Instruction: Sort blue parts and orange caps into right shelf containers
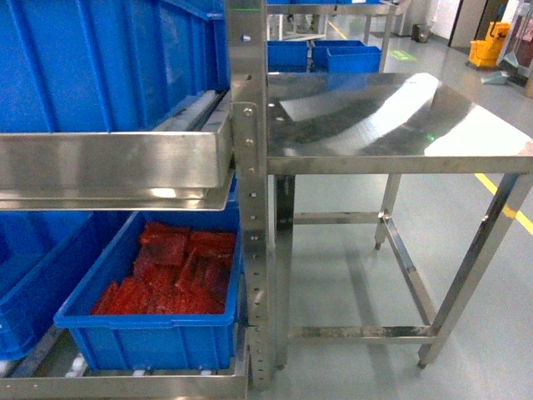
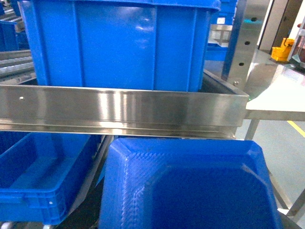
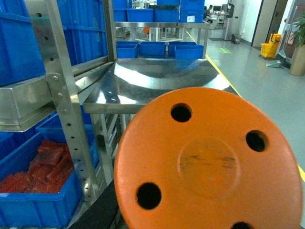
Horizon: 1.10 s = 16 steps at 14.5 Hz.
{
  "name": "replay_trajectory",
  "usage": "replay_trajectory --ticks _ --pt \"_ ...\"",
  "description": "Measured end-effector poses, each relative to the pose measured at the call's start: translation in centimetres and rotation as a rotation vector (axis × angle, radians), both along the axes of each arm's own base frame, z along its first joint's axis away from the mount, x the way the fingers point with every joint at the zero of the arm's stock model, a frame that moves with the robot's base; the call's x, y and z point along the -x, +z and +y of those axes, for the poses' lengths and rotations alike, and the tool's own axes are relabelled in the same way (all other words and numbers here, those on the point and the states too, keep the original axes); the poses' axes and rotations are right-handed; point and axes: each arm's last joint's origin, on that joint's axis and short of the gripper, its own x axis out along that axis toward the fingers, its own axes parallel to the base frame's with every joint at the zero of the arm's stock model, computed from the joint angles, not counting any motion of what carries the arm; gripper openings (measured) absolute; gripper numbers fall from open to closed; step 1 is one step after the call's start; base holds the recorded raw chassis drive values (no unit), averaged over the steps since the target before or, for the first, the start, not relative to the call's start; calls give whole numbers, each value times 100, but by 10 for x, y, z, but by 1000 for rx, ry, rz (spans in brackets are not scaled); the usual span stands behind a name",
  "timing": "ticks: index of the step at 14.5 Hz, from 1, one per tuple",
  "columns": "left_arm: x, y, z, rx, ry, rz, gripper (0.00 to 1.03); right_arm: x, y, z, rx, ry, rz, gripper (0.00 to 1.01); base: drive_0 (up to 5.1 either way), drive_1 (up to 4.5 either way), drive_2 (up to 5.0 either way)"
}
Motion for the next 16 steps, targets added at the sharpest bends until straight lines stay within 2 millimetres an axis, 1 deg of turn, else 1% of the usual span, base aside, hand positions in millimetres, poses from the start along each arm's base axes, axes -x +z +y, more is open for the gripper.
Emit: replay_trajectory --ticks 16 --pt "0 0 0 0 0 0 42 0 0 0 0 0 0 43 -496 245 245"
